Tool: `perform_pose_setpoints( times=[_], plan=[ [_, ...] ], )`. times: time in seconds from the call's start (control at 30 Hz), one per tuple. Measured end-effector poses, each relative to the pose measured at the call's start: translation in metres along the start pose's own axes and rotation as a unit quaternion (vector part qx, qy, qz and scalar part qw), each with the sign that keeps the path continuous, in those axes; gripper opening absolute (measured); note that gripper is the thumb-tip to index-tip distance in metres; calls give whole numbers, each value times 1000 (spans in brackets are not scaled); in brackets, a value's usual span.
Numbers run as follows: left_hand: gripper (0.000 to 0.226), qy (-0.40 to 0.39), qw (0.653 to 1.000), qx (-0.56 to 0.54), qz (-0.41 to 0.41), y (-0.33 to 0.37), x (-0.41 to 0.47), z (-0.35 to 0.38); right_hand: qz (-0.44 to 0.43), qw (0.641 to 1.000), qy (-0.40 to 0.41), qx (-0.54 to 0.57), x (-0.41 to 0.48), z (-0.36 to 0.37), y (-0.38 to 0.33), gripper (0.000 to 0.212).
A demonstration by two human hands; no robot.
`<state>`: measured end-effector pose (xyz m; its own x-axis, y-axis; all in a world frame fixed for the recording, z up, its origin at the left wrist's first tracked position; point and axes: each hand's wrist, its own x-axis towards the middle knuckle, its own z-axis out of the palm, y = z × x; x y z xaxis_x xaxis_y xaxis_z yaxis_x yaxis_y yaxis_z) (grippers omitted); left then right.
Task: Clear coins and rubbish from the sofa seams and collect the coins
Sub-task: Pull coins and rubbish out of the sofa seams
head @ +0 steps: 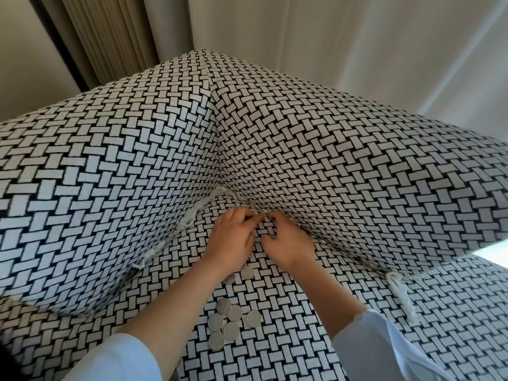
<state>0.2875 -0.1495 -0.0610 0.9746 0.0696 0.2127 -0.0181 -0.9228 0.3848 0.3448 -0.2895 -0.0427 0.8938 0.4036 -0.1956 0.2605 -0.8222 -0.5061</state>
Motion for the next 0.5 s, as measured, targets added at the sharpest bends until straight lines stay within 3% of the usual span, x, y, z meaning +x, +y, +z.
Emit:
perform_pose_setpoints(
  times=[0.13,0.33,0.5],
  plan=[
    [46,15,999,-33,-14,0,-9,-3,-7,1000,-14,-22,1,-2,-2,63],
    [41,19,1000,-14,-16,5,-21,-11,-74,995,54,-32,-17,8,3,51],
    [40,21,993,-77,-84,10,-31,-22,-116,991,64,28,-36,11,11,43]
  ],
)
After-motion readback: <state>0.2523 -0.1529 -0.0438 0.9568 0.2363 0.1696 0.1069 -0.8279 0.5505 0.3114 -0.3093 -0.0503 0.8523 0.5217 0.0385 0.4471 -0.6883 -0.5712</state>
